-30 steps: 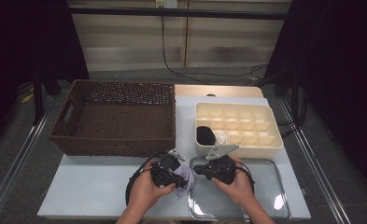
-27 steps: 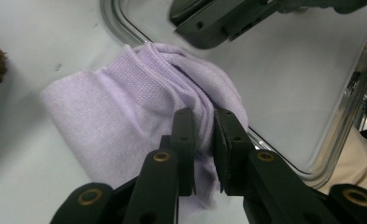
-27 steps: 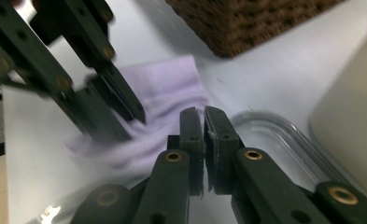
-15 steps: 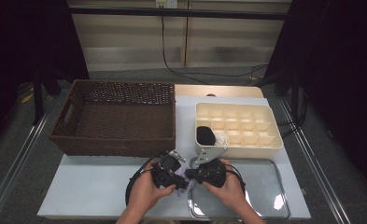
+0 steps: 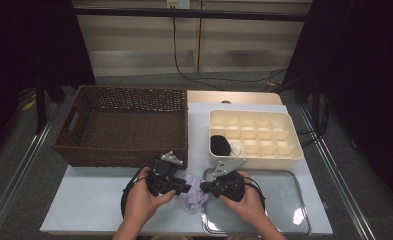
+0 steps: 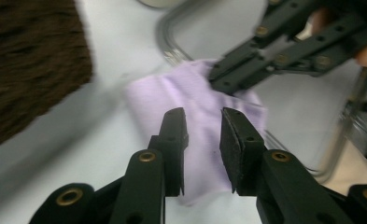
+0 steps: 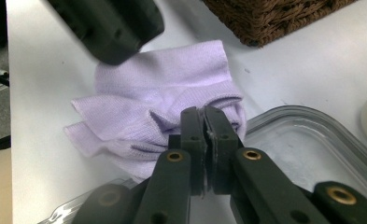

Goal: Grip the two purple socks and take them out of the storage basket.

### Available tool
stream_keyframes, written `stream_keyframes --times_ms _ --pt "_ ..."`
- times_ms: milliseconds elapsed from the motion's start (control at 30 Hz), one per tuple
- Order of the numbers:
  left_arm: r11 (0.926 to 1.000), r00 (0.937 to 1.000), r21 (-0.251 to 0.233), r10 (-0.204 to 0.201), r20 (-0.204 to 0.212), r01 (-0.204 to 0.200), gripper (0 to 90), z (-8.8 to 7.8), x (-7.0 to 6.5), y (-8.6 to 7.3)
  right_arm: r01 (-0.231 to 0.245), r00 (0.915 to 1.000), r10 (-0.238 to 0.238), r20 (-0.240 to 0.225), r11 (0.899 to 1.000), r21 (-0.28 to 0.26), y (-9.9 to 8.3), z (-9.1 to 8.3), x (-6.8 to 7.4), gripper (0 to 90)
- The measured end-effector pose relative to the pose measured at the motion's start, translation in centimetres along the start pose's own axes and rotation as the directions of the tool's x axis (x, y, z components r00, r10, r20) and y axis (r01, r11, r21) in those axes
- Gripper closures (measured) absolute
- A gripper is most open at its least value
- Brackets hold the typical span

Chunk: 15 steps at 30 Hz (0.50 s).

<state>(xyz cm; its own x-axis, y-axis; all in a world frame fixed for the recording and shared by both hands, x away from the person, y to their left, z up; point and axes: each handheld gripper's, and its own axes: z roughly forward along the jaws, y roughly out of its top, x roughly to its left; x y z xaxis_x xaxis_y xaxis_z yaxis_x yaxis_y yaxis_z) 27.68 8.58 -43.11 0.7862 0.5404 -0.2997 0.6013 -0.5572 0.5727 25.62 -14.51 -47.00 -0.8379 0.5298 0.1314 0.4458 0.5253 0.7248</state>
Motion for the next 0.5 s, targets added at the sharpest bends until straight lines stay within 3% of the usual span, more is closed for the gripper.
stream_keyframes --times_ms 233,500 --pt "0.9983 0.9993 0.045 0.037 0.009 -0.037 80.1 1.1 -0.5 -0.6 0.009 0.9999 -0.009 0.006 1.000 0.008 0.1 0.0 0.0 86.6" --pt "0.9930 0.9973 0.094 0.073 -0.005 -0.072 82.4 2.8 -1.2 -0.9 0.004 0.9999 -0.004 0.014 1.000 0.015 -0.3 -0.3 -0.1 86.7"
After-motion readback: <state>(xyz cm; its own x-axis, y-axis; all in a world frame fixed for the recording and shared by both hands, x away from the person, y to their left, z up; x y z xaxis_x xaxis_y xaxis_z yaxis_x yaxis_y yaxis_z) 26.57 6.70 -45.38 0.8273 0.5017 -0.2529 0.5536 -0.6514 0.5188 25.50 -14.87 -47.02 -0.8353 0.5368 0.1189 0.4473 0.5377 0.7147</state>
